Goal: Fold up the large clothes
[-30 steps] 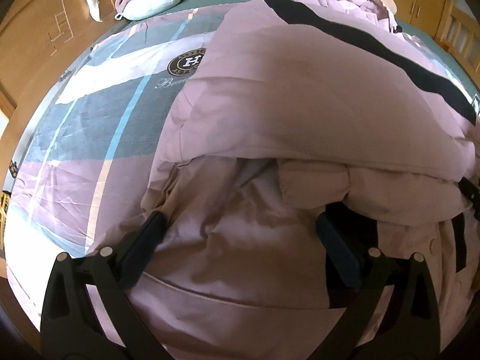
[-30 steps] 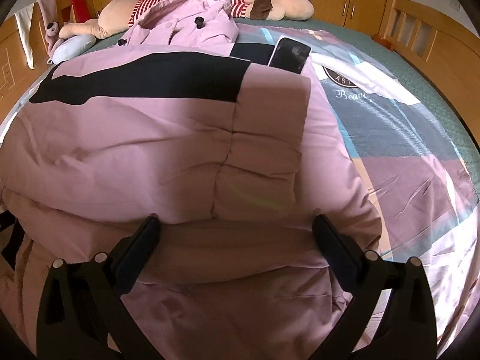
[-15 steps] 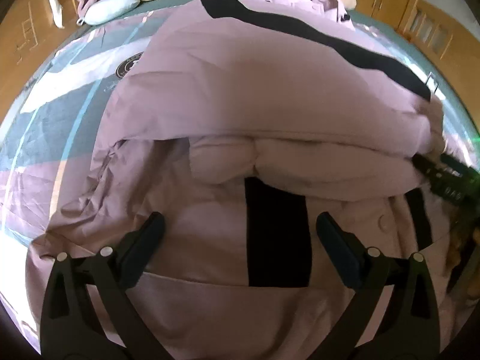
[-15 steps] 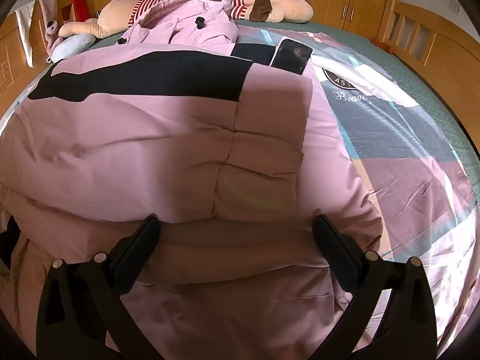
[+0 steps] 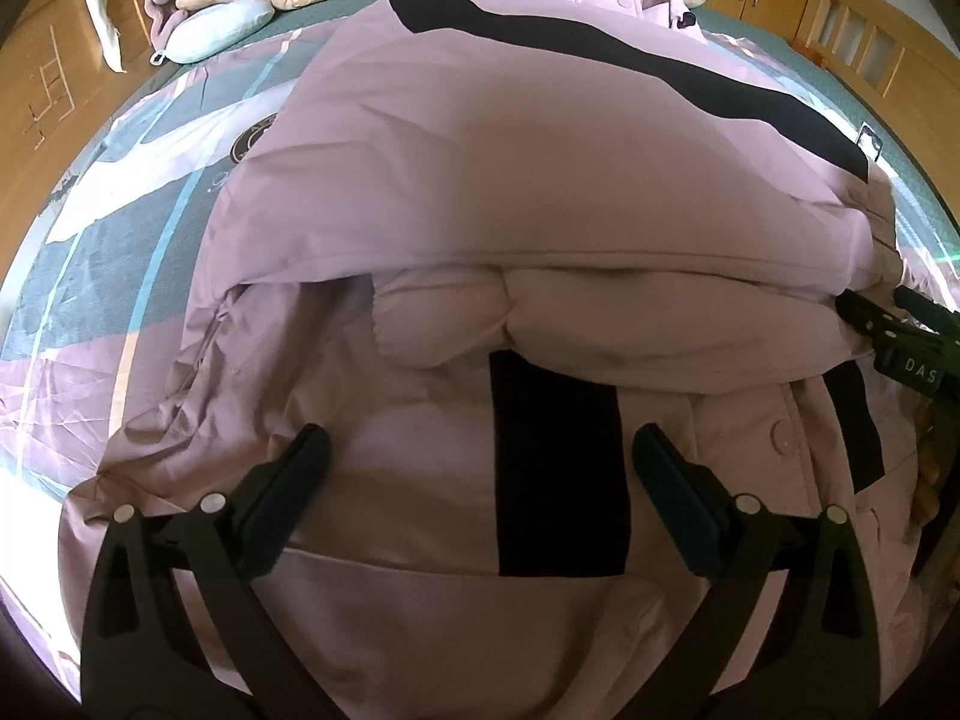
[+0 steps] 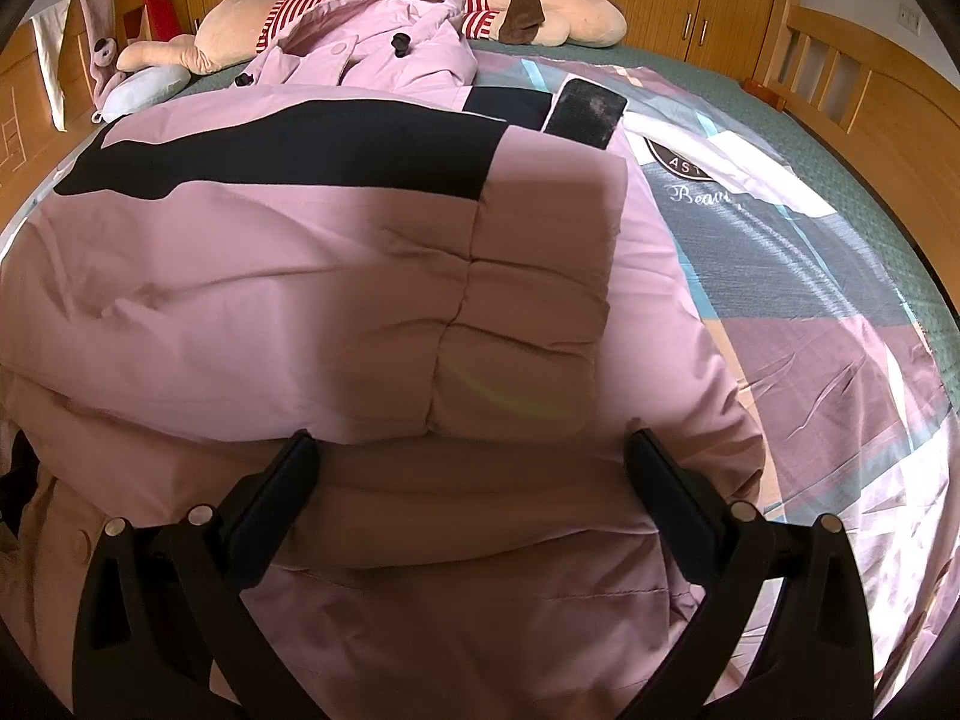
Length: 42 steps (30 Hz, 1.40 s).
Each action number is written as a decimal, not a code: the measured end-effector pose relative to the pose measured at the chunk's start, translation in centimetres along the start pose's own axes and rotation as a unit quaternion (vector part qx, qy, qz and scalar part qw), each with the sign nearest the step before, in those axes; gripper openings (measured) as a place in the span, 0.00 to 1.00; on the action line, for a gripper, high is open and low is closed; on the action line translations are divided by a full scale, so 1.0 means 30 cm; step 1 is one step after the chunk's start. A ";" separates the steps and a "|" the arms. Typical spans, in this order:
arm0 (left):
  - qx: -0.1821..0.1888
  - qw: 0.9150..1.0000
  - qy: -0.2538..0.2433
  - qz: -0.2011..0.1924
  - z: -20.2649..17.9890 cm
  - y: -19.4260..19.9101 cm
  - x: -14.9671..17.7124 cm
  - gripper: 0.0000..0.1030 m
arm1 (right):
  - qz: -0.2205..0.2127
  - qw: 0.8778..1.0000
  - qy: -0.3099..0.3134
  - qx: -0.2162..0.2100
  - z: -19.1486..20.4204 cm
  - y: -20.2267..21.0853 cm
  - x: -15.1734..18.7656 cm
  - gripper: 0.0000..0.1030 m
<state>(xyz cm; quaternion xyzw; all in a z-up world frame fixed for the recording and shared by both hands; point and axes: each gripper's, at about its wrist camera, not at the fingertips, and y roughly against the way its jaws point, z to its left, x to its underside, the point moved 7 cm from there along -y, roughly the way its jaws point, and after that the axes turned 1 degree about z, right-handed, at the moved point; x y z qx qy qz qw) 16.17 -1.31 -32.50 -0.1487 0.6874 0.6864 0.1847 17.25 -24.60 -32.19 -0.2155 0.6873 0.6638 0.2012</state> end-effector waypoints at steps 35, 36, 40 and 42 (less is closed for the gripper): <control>0.054 0.986 0.087 -0.130 0.094 0.187 -0.082 0.98 | 0.000 1.000 0.001 0.003 -0.001 0.000 -0.002 0.99; 0.049 0.987 0.074 -0.132 0.085 0.192 -0.086 0.98 | 0.000 1.000 0.001 0.003 0.002 0.001 -0.001 0.99; 0.020 0.997 0.056 -0.059 0.088 0.079 -0.048 0.98 | 0.000 1.000 0.001 0.004 0.001 0.000 -0.001 0.99; 0.032 0.997 0.065 0.010 0.092 -0.009 -0.004 0.98 | 0.001 1.000 0.002 0.004 -0.002 -0.001 -0.002 0.99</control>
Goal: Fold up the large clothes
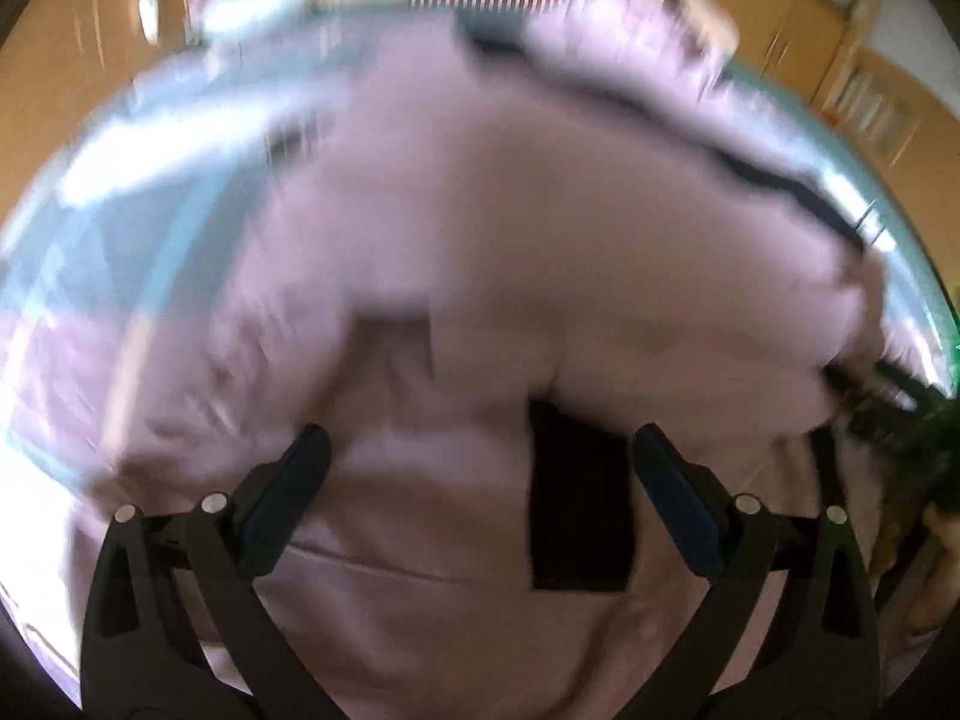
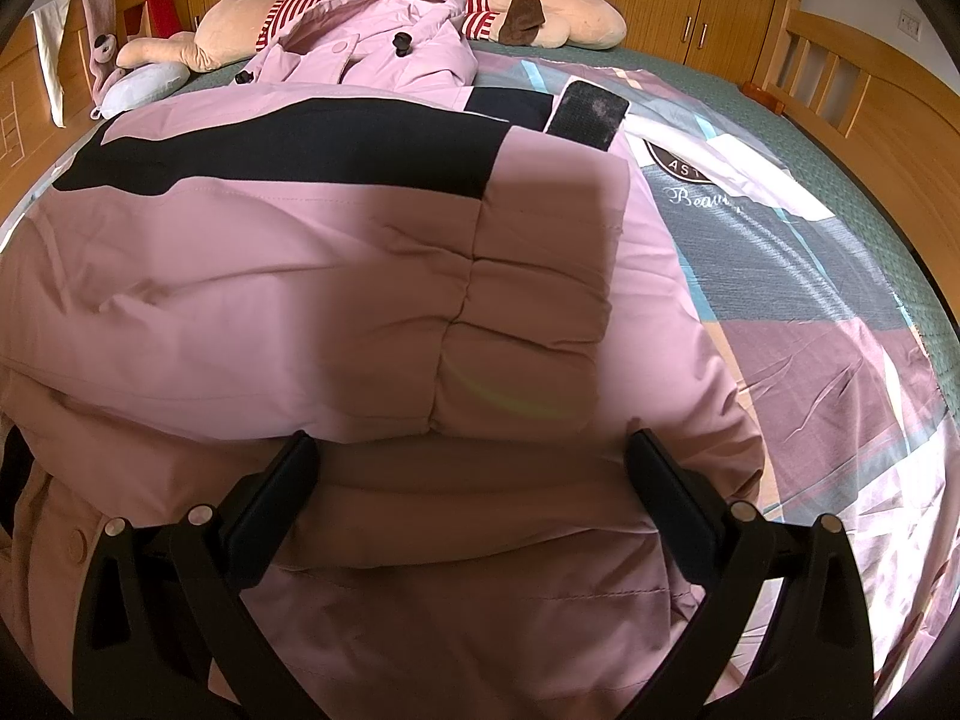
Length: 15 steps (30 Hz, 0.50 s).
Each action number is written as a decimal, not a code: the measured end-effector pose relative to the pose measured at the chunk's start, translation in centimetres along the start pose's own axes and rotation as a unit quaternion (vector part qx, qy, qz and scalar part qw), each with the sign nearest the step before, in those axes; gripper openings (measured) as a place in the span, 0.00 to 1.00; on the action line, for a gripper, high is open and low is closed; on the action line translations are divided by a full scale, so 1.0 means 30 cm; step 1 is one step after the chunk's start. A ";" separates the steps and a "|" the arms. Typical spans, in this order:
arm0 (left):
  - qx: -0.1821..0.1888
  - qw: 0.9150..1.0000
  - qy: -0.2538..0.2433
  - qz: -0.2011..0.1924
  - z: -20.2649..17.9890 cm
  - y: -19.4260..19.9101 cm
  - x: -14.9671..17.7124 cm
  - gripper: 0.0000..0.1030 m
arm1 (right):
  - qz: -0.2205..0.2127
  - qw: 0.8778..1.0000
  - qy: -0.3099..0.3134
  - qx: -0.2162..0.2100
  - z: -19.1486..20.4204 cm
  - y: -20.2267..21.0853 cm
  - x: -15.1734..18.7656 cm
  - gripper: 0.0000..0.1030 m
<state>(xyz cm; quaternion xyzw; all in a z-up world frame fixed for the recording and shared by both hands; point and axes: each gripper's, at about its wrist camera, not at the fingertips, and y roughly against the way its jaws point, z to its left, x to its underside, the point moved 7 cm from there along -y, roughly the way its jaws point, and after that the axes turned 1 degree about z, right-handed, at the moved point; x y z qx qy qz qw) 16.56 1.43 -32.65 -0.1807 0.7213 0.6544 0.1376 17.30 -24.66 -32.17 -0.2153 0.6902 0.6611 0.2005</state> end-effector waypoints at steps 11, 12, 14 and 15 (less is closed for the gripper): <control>-0.008 1.000 -0.017 -0.005 0.001 0.003 0.009 0.98 | -0.107 0.986 -0.035 -0.127 0.073 0.234 -0.372 0.99; -0.010 1.000 -0.019 -0.005 -0.002 0.006 0.011 0.98 | -0.098 0.986 -0.032 -0.127 0.095 0.208 -0.456 0.99; -0.016 1.000 -0.026 -0.005 0.000 0.002 0.014 0.98 | -0.083 0.987 -0.036 -0.137 0.128 0.134 -0.610 0.99; -0.019 0.999 -0.030 -0.005 -0.001 0.001 0.017 0.98 | -0.074 0.987 -0.042 -0.138 0.138 0.078 -0.700 0.99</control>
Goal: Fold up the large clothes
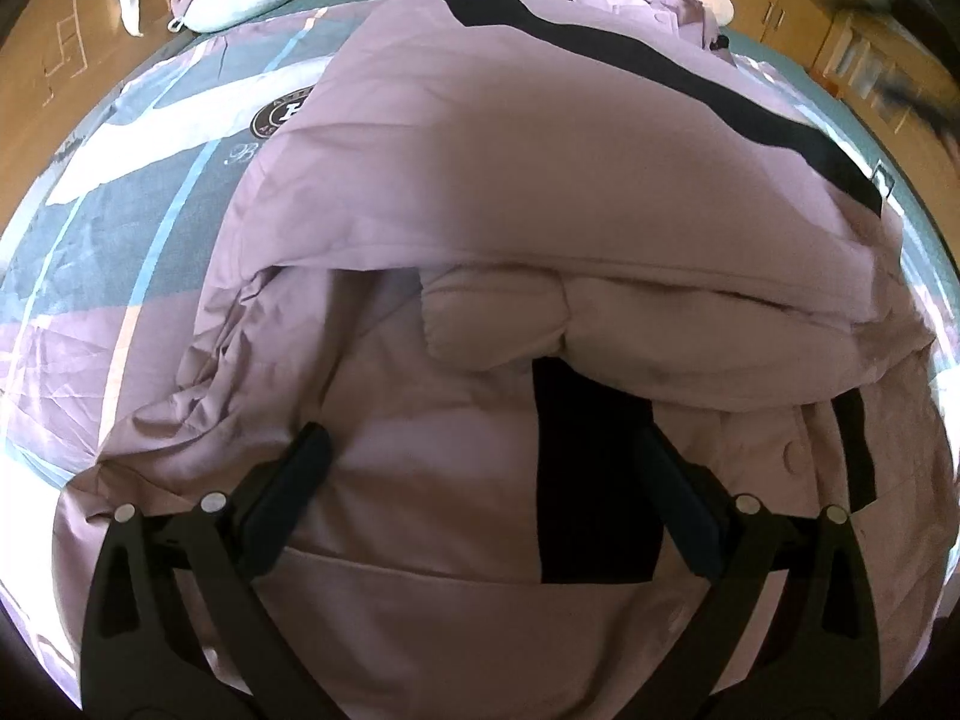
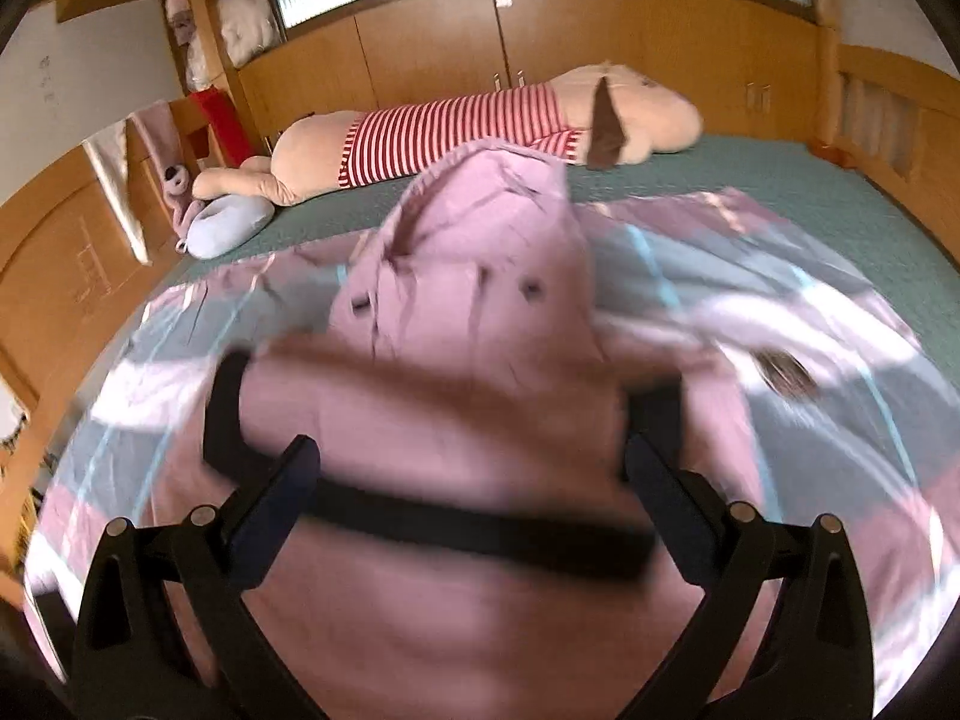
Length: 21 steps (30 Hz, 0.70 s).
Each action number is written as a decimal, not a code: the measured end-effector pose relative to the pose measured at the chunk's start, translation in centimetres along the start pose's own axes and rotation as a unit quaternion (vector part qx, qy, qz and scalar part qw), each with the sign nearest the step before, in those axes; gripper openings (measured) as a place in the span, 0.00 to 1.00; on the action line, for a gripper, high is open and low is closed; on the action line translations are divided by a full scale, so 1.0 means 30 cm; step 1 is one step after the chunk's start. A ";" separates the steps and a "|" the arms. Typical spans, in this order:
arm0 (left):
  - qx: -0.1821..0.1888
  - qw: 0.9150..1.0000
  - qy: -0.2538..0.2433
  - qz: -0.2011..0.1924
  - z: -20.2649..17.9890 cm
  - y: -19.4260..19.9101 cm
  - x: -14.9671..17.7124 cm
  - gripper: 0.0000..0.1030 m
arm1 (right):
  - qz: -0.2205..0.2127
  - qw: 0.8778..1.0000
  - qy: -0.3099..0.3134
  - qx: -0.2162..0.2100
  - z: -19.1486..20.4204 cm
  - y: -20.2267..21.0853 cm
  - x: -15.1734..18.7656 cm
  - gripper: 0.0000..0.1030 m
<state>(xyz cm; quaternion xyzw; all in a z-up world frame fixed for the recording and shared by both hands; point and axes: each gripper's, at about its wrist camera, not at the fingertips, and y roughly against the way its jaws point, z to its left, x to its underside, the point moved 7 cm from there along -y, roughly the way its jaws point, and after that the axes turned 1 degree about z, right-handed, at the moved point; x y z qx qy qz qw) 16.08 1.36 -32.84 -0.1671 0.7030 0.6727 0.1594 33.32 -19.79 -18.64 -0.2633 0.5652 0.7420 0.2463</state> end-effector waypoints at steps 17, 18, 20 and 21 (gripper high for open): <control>-0.010 0.998 -0.025 -0.048 -0.020 -0.020 0.005 0.98 | -0.087 0.987 -0.049 0.124 -0.147 -0.416 -0.366 0.04; -0.011 0.998 -0.025 -0.048 -0.023 -0.019 0.007 0.98 | -0.107 0.988 -0.028 0.107 -0.109 -0.353 -0.356 0.04; -0.011 0.999 -0.024 -0.047 -0.025 -0.018 0.009 0.98 | -0.161 0.983 0.044 0.072 -0.015 -0.132 -0.298 0.04; -0.011 0.999 -0.023 -0.045 -0.026 -0.018 0.010 0.98 | -0.176 0.980 0.068 0.058 0.013 -0.056 -0.269 0.04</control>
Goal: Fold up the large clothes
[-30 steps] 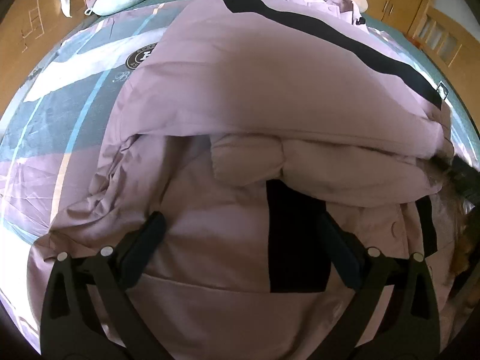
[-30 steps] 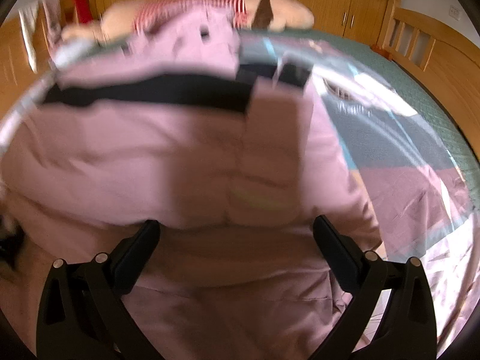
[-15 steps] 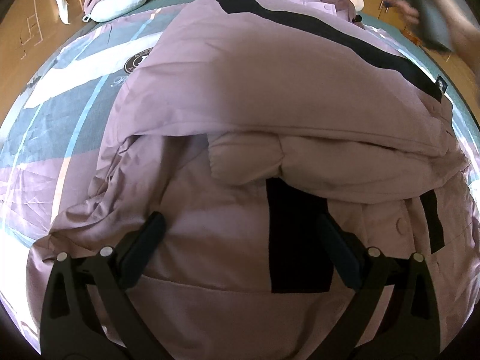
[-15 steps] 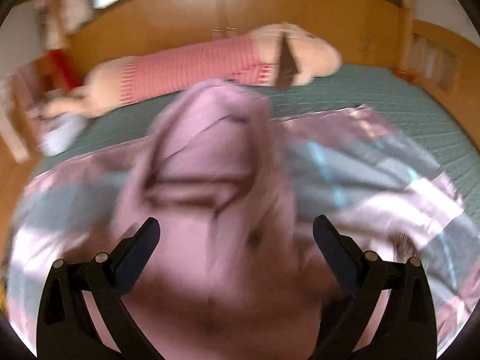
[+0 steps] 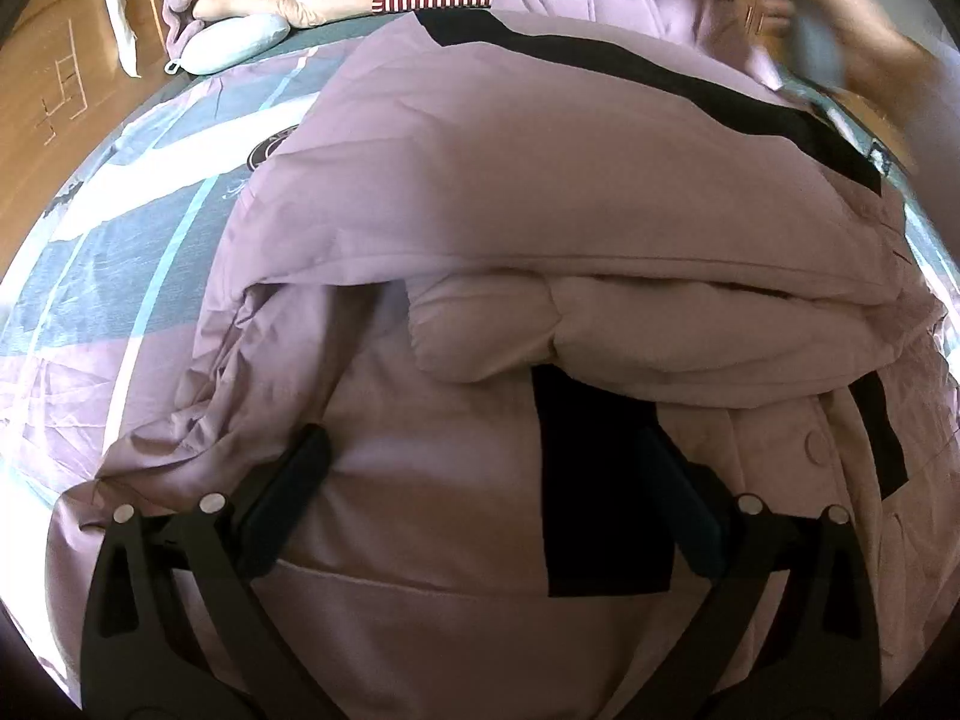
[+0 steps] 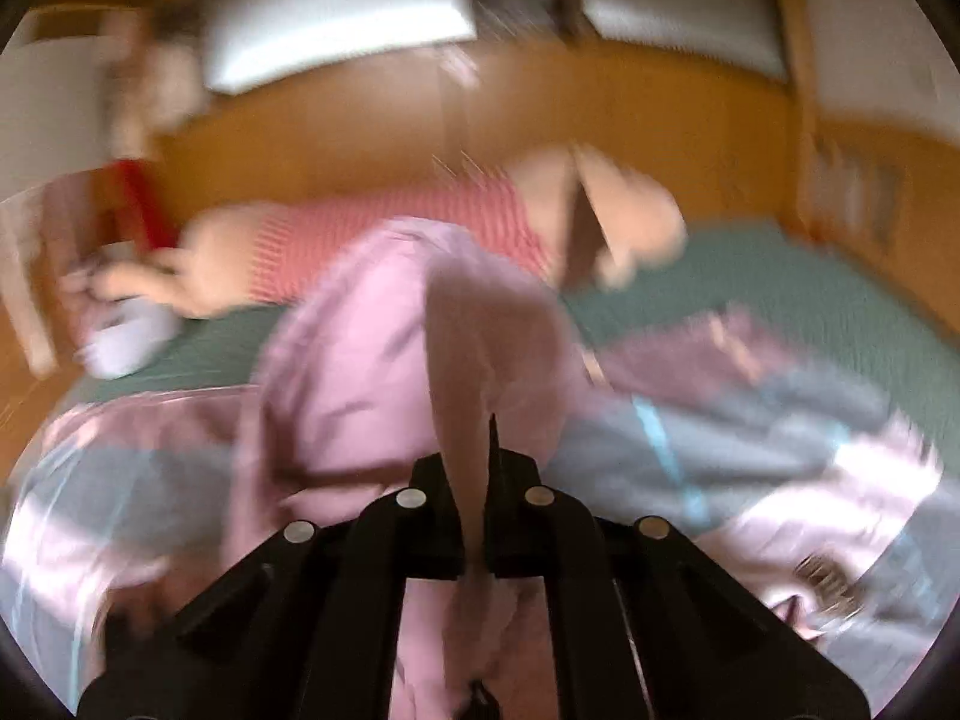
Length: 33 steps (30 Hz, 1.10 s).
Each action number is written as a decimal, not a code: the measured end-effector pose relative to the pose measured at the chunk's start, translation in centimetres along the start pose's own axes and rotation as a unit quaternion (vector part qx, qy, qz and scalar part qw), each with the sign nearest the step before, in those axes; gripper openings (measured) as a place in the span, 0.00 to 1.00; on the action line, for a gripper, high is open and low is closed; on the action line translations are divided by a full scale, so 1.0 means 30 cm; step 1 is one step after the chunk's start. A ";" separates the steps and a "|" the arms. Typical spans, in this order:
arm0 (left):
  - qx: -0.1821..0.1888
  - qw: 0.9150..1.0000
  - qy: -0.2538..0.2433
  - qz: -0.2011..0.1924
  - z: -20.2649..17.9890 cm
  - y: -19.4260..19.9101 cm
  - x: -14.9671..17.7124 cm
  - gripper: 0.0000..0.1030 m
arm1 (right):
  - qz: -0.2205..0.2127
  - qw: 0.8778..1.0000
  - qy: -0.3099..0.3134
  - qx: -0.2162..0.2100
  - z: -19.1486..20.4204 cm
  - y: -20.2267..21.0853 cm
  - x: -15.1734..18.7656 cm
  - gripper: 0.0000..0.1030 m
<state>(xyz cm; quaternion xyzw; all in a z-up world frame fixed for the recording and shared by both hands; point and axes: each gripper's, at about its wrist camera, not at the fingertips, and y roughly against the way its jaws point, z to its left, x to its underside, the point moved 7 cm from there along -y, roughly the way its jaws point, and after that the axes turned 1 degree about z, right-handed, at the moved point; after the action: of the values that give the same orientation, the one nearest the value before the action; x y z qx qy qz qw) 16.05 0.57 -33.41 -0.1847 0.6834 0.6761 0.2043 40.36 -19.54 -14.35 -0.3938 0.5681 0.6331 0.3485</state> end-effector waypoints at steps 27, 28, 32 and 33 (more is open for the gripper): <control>0.088 0.987 0.130 0.033 0.102 0.079 -0.040 0.98 | 0.158 0.977 -0.032 -0.136 0.074 0.708 0.461 0.94; 0.086 0.988 0.123 0.037 0.096 0.073 -0.036 0.98 | 0.160 0.979 -0.007 -0.130 0.124 0.693 0.465 0.94; 0.100 0.986 0.128 0.043 0.106 0.069 -0.031 0.98 | 0.190 0.972 0.102 -0.096 0.229 0.626 0.559 0.93; 0.105 0.984 0.134 0.044 0.113 0.069 -0.034 0.98 | 0.208 0.966 0.119 -0.101 0.244 0.605 0.595 0.78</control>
<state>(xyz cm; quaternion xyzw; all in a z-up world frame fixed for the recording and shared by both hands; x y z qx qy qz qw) 15.93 3.98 -31.12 -0.2211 0.7794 0.5778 0.0993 15.50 -14.40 -21.94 -0.3723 0.6082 0.6942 0.0975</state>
